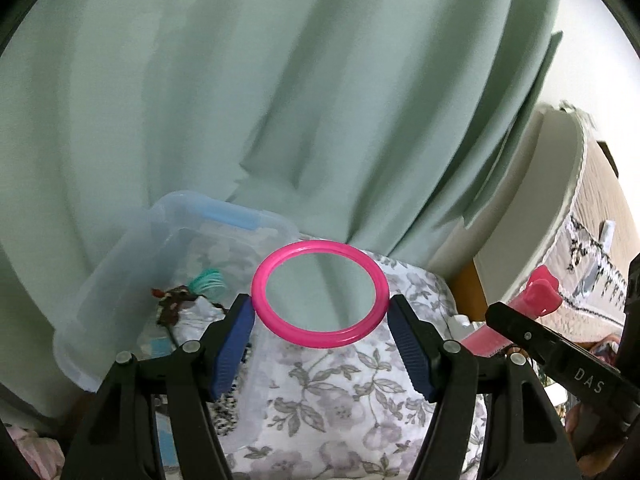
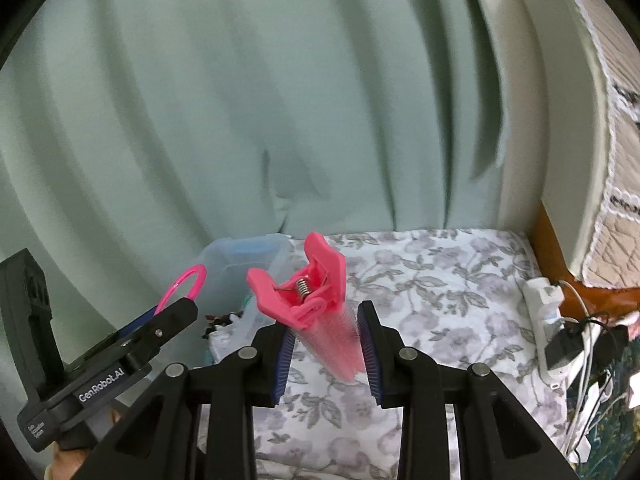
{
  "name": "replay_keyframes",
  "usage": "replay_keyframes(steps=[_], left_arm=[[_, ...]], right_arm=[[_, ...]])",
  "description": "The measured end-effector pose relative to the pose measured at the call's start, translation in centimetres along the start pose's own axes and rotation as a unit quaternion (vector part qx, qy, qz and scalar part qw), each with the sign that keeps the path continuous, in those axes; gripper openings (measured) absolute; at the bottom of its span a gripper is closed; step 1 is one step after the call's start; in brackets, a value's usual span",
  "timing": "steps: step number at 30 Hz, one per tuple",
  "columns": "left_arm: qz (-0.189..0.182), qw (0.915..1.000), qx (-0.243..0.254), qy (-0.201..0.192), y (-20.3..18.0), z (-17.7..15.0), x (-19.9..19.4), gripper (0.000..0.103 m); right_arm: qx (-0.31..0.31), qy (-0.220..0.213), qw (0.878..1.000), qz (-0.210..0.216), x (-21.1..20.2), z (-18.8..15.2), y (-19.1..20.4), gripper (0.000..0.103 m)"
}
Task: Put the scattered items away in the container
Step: 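Lift and carry the pink mirror and comb clip over the clear box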
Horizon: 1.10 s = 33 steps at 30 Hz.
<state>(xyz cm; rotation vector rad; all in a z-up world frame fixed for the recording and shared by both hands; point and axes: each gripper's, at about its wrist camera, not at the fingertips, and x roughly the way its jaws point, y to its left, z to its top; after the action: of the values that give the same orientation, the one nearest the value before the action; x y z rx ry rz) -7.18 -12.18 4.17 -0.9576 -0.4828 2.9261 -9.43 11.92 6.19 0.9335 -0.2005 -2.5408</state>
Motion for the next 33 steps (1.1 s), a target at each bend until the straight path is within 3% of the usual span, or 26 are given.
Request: replay_keyframes(steps=[21, 33], left_arm=[[0.039, 0.9956, -0.084, -0.017, 9.4, -0.3, -2.4, 0.070], [0.044, 0.9925, -0.114, -0.001, 12.8, -1.2, -1.4, 0.070]], right_arm=[[-0.081, 0.024, 0.996, 0.031, 3.6, 0.6, 8.9, 0.034], [-0.121, 0.056, 0.990, 0.042, 7.2, 0.1, 13.2, 0.034]])
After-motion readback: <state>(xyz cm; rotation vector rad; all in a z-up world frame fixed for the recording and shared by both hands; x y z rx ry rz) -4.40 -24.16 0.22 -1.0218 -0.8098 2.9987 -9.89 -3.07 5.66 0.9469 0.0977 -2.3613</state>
